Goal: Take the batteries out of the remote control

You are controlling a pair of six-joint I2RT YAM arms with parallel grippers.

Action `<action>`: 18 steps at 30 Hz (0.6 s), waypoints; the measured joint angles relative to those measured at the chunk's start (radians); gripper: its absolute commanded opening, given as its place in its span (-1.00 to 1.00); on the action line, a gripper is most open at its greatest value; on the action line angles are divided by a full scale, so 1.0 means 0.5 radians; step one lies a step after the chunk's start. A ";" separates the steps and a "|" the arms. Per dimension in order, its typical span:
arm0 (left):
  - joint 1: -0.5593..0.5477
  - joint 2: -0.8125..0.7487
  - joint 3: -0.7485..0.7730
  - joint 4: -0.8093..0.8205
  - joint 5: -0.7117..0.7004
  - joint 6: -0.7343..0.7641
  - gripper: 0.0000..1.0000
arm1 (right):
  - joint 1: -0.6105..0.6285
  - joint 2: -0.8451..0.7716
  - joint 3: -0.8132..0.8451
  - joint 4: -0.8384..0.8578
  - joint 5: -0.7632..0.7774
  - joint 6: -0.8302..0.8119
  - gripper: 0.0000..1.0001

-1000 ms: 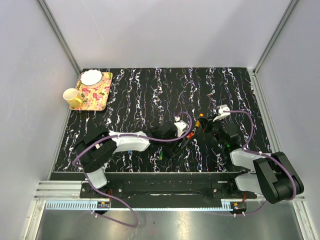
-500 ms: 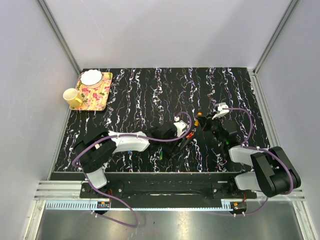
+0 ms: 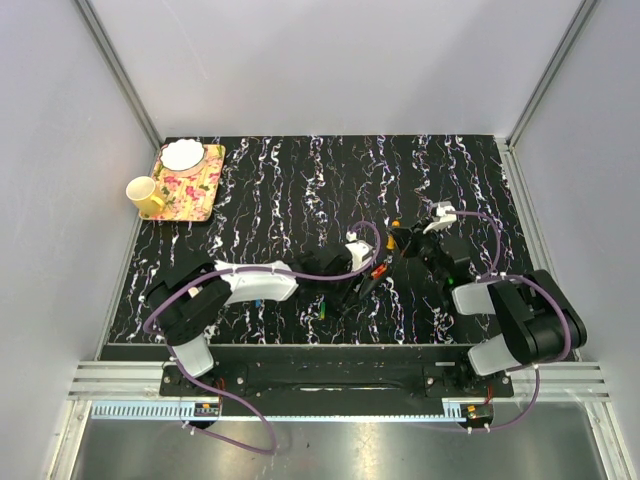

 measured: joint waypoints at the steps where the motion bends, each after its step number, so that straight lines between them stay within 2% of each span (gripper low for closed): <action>1: 0.004 -0.001 0.000 -0.005 0.005 0.000 -1.00 | -0.003 0.032 0.008 0.021 -0.002 0.021 -1.00; 10: 0.045 -0.002 0.000 -0.022 0.051 -0.062 -1.00 | -0.092 0.330 0.132 0.132 -0.148 0.315 -1.00; 18: 0.059 -0.005 0.001 -0.026 0.072 -0.104 -1.00 | -0.256 0.613 0.119 0.474 -0.318 0.691 -1.00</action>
